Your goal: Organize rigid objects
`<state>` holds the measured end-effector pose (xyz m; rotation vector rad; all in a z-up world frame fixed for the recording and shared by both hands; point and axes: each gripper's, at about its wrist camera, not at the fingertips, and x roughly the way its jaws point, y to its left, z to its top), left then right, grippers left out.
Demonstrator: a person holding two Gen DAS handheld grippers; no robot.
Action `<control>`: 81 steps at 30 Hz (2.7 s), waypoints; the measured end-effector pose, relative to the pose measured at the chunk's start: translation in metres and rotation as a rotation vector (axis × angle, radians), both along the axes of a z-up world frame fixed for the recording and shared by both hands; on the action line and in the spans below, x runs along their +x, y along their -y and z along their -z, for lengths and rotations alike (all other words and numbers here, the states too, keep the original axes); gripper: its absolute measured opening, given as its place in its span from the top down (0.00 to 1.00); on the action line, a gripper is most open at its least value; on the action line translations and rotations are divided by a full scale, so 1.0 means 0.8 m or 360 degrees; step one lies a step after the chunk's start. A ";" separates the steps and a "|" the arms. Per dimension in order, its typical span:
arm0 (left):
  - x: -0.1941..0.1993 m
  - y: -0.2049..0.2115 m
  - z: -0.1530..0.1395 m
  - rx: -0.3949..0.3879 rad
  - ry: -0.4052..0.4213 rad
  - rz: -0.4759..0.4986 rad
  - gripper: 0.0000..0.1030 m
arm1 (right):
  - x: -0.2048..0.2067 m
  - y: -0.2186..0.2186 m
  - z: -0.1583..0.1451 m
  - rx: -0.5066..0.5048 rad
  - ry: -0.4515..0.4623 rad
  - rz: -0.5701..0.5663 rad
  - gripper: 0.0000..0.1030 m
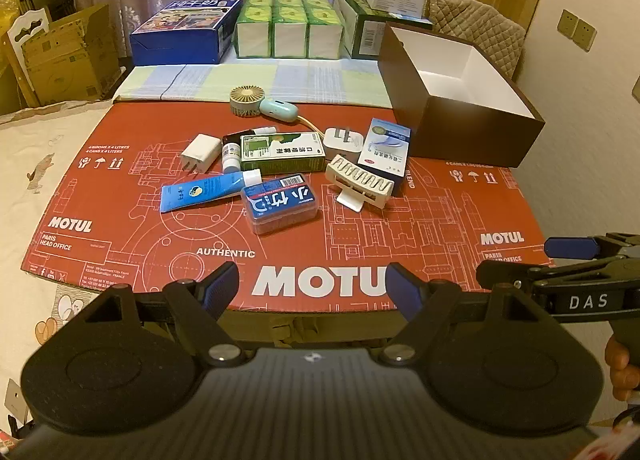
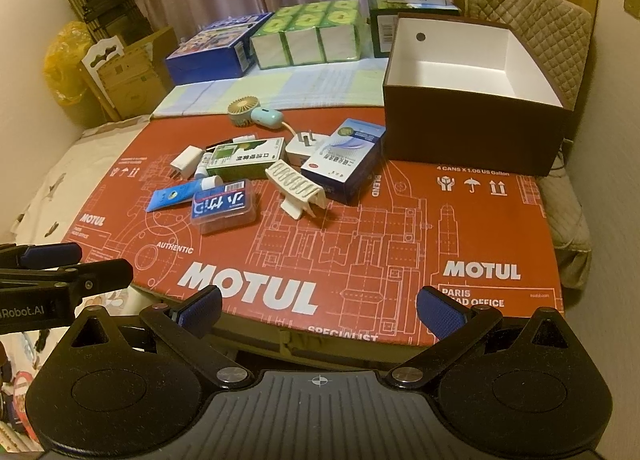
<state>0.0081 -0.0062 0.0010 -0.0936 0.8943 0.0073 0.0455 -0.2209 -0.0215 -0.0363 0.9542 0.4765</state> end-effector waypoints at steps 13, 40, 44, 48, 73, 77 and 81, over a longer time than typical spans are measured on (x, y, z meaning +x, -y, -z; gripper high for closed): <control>0.007 0.005 0.001 0.0005 -0.0006 -0.0037 0.25 | 0.011 0.003 0.001 0.0016 -0.0005 -0.0035 0.02; 0.015 0.024 0.005 0.0039 -0.0039 -0.0168 0.25 | 0.036 0.012 0.006 0.0046 -0.0028 -0.0181 0.02; 0.011 0.026 0.007 0.0044 -0.0042 -0.0215 0.25 | 0.039 0.014 0.007 0.0055 -0.0035 -0.0222 0.02; 0.008 0.029 0.008 0.0046 -0.0049 -0.0258 0.25 | 0.042 0.016 0.009 0.0063 -0.0037 -0.0263 0.02; 0.026 0.010 0.055 0.0084 -0.0050 -0.0222 0.25 | 0.069 0.042 0.044 0.0189 -0.0046 -0.0328 0.07; 0.053 -0.007 0.066 0.0099 -0.0026 -0.0093 0.25 | 0.076 0.037 0.048 0.0178 -0.0026 -0.0285 0.10; 0.082 -0.019 0.074 0.0122 0.0004 0.0039 0.25 | 0.091 0.029 0.050 0.0184 -0.0013 -0.0203 0.11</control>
